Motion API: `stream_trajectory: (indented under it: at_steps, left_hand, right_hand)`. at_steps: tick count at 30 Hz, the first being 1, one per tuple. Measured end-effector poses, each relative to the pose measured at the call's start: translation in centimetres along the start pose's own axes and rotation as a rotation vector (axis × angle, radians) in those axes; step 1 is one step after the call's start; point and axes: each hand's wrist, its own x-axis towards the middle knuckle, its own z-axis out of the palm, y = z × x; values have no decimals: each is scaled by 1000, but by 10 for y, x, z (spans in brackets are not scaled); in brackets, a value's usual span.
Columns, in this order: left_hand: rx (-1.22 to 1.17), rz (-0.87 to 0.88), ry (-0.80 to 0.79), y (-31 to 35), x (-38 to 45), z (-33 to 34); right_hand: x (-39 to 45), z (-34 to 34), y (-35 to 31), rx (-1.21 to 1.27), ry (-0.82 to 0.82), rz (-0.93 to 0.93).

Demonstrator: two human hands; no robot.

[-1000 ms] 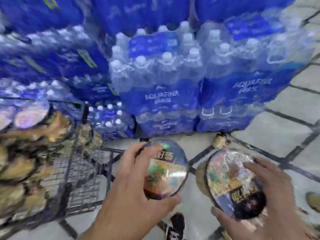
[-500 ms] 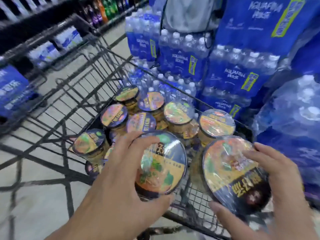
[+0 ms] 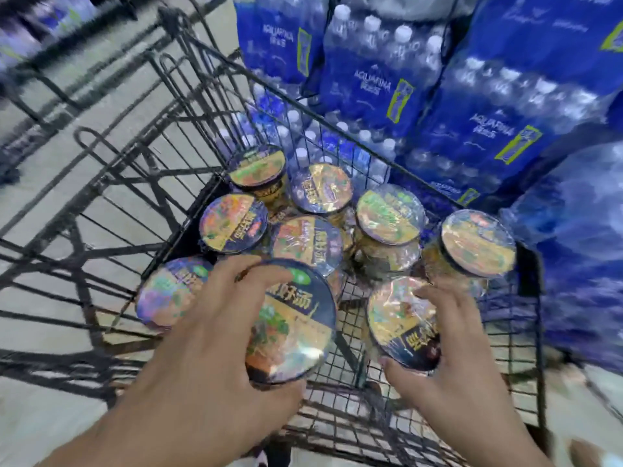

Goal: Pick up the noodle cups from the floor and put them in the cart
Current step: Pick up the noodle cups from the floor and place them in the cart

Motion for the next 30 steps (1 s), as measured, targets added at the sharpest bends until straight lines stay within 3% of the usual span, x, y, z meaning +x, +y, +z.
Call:
stream_trajectory:
  at_steps: [4, 9, 17, 22, 30]
  left_hand:
    - [139, 202, -184, 54, 17, 40]
    - [344, 380, -233, 101, 70, 80]
    - [563, 284, -498, 102, 97, 157]
    - [821, 319, -577, 76, 122, 209]
    - [868, 256, -633, 41, 137, 248]
  right_hand:
    - [-8, 5, 44, -144, -8, 194]
    - [-3, 9, 86, -271, -18, 313]
    - [9, 17, 116, -364, -87, 411]
    - [7, 23, 128, -386, -150, 458]
    - [16, 41, 145, -352, -216, 487]
